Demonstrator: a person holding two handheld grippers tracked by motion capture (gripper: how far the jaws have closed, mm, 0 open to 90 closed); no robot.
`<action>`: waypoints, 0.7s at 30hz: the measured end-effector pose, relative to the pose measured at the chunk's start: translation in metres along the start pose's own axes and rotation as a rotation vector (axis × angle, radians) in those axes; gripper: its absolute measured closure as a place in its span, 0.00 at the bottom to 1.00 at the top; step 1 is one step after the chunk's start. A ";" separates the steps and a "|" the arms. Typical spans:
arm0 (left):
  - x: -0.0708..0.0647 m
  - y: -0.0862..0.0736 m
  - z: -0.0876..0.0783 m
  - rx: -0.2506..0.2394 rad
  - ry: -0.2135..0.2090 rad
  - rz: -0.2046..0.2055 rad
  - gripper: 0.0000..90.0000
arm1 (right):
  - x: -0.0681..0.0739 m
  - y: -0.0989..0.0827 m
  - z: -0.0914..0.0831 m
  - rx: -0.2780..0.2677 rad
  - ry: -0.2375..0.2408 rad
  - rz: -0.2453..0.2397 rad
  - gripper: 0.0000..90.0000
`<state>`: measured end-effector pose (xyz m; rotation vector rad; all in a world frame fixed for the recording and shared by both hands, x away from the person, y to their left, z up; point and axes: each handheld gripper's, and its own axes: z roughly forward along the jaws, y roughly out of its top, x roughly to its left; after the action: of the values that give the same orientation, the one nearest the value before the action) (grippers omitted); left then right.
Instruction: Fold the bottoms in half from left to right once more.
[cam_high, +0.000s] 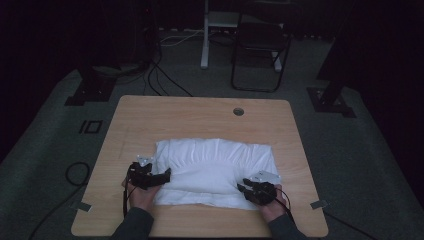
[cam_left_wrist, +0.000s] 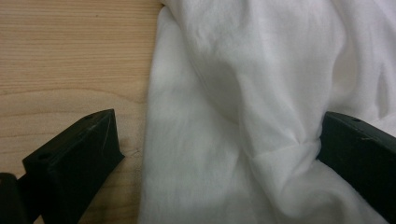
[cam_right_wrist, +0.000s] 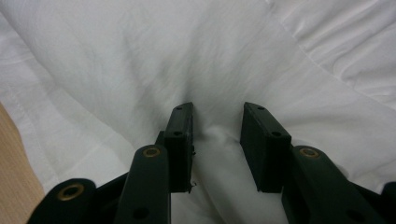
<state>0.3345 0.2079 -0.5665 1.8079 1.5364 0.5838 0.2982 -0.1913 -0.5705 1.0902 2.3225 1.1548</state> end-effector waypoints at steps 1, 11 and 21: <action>-0.002 -0.001 -0.002 -0.015 -0.019 0.008 0.08 | 0.001 0.000 0.000 0.002 -0.004 0.001 0.69; 0.001 -0.002 -0.003 -0.011 -0.252 -0.067 0.78 | 0.016 0.039 -0.013 -0.107 -0.006 -0.035 0.52; 0.012 0.007 -0.021 -0.182 -0.333 -0.150 0.90 | 0.042 0.053 0.040 -0.005 -0.050 -0.115 0.48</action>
<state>0.3264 0.2233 -0.5478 1.5469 1.3318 0.3200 0.3202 -0.1182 -0.5516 0.9592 2.3103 1.0779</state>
